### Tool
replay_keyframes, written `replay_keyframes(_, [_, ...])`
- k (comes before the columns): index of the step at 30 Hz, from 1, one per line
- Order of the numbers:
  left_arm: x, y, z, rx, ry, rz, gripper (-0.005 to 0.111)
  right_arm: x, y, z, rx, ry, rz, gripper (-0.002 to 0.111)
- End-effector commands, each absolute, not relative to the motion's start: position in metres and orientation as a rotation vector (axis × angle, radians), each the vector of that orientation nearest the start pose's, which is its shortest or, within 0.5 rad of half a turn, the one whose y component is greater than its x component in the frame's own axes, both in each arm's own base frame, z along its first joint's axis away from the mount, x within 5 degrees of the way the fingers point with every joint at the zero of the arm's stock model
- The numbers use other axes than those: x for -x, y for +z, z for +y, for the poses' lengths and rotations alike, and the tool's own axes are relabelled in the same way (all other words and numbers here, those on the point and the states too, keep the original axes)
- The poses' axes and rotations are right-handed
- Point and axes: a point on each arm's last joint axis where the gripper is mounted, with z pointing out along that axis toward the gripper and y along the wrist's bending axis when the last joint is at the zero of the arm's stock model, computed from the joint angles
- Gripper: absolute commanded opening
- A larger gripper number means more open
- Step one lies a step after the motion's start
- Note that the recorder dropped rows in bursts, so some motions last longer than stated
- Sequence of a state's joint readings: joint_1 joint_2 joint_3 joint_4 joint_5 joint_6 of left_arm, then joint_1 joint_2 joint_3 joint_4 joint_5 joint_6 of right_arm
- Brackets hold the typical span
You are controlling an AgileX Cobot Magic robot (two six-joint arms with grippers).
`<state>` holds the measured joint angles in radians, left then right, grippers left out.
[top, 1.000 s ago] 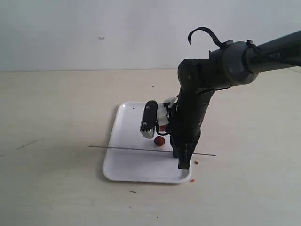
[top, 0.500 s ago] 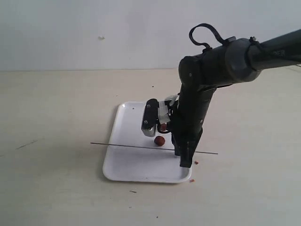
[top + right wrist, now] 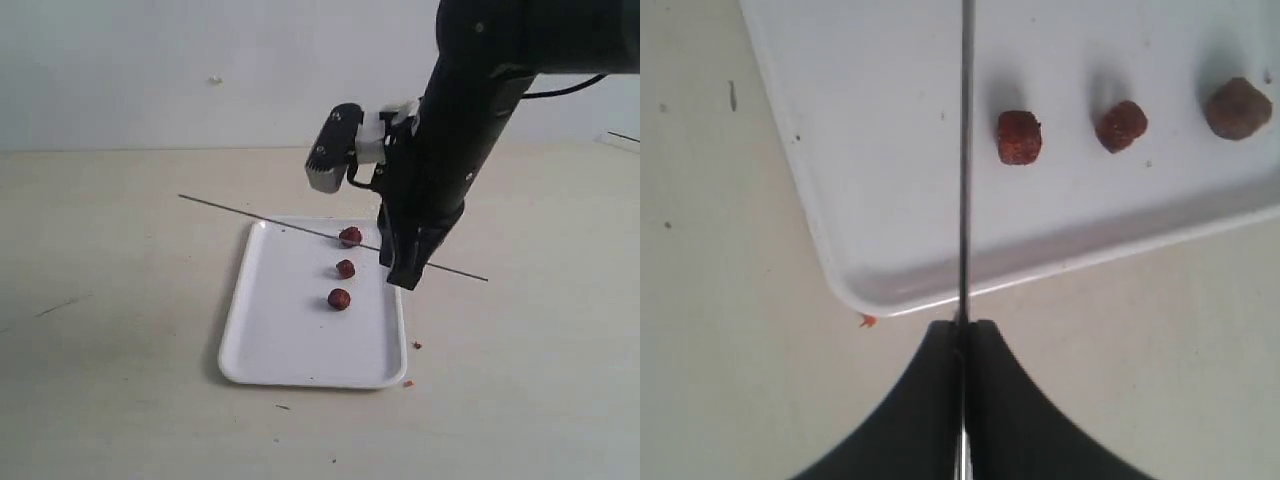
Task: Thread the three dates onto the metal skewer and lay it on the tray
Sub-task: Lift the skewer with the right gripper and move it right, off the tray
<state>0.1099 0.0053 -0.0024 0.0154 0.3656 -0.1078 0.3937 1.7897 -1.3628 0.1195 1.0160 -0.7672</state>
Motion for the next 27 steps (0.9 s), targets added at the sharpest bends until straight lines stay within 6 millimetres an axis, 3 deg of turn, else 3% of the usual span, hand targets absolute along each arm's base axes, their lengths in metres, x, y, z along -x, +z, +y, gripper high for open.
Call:
replay_keyframes(1, [-0.053, 0.182, 0.006, 0.185, 0.007, 1.821, 0.0, -0.317, 0.272, 0.14, 1.341, 0.096, 2.539, 0.0])
replay_keyframes(5, [-0.053, 0.182, 0.006, 0.185, 0.007, 1.821, 0.0, -0.306, 0.293, 0.128, 1.098, 0.112, 2.616, 0.0])
replay_keyframes(10, [-0.053, 0.182, 0.006, 0.185, 0.007, 1.821, 0.0, -0.285, 0.298, 0.103, 0.759, 0.144, 2.755, 0.0])
replay_keyframes(18, [-0.053, 0.182, 0.006, 0.185, 0.007, 1.821, 0.0, -0.243, 0.292, 0.073, 0.578, 0.146, 2.817, 0.0])
replay_keyframes(27, [-0.053, 0.182, 0.006, 0.185, 0.007, 1.821, 0.0, -0.227, 0.288, 0.06, 0.487, 0.134, 2.842, 0.0])
